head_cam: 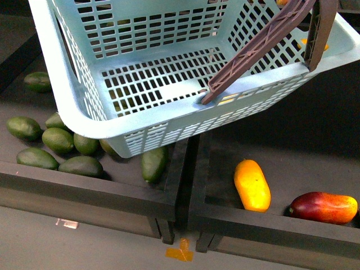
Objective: Pick lemon and mango into basket
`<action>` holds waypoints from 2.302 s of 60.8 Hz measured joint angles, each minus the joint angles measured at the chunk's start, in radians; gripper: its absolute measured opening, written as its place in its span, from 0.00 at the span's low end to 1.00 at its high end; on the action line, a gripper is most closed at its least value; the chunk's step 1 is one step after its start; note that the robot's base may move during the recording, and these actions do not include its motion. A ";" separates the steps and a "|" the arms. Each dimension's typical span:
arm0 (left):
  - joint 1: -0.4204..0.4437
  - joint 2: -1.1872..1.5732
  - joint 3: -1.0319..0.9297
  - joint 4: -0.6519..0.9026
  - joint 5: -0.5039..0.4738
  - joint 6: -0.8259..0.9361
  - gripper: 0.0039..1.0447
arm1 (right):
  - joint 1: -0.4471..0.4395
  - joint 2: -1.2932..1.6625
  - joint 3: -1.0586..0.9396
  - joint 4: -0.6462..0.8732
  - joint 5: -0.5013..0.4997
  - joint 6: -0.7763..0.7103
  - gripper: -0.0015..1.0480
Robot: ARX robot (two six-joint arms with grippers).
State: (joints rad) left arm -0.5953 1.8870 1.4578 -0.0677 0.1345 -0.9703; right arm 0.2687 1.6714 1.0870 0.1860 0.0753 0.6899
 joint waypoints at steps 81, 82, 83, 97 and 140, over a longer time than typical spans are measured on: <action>0.000 0.000 -0.002 0.000 0.000 0.000 0.04 | -0.270 -0.715 -0.934 0.605 -0.076 -0.683 0.02; 0.000 0.000 -0.002 0.000 0.000 0.000 0.04 | -0.270 -0.727 -0.941 0.599 -0.076 -0.684 0.02; 0.000 0.000 -0.002 0.000 0.000 0.000 0.04 | -0.270 -0.743 -0.949 0.592 -0.076 -0.684 0.02; 0.000 0.000 -0.002 0.000 0.000 0.000 0.04 | -0.270 -0.900 -1.014 0.500 -0.076 -0.684 0.02; 0.000 0.000 -0.002 0.000 -0.001 0.000 0.04 | -0.270 -1.336 -1.070 0.149 -0.075 -0.684 0.02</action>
State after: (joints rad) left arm -0.5953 1.8874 1.4563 -0.0677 0.1337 -0.9699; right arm -0.0017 0.3351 0.0174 0.3347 0.0002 0.0055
